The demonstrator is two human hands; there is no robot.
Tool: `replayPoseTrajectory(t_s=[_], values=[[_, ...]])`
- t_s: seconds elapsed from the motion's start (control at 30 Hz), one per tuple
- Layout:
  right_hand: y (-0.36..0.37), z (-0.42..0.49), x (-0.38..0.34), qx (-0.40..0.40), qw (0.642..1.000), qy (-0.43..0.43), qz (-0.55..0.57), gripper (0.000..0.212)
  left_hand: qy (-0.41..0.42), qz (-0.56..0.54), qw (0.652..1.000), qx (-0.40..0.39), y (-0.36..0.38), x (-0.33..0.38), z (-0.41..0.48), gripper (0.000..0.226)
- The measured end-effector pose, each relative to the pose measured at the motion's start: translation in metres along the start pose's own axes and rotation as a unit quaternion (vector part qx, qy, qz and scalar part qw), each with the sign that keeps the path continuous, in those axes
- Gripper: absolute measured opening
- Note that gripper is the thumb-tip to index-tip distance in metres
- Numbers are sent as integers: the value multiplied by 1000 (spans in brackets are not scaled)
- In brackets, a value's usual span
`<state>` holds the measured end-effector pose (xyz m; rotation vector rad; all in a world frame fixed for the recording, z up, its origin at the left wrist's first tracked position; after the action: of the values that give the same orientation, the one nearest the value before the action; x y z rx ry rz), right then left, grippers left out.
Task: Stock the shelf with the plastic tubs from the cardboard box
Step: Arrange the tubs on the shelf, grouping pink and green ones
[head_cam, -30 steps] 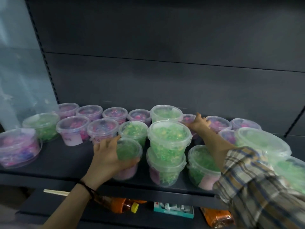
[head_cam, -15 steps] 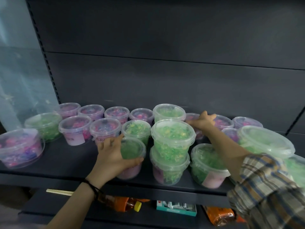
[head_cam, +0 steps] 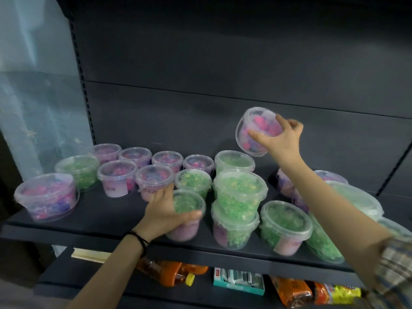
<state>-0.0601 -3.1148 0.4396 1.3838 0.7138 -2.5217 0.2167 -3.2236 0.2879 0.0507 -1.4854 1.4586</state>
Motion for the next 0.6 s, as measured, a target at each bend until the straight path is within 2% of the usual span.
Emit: replayPoseTrajectory(t_s=[0.1,0.2,0.33,0.43,0.6], values=[[19,-34,-41,-66,997,-17,20,86,64,-87,993,45,-27,11,-5,118],[54,-75,-75,-136,990,-38,13,80,132,-206,964,105,-66,19,-11,99],[117,-137,-91,-242,969,-40,12,78,168,-291,935,113,-103,2,-23,96],[162,-177,-85,-282,959,-27,9,77,171,-315,926,123,-109,-42,-36,91],[219,-218,-74,-355,930,-48,-78,89,94,-321,934,125,-105,-120,-55,101]])
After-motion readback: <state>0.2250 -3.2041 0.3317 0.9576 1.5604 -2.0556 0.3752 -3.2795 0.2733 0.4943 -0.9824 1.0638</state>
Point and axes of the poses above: each hand's wrist, its own z-axis towards the middle knuckle, its own y-axis out of the palm, x = y × z, the point moved 4 cm from there along z, towards the middle knuckle, and after that the axes turned 6 degrees about y, right-handed, at the moved point
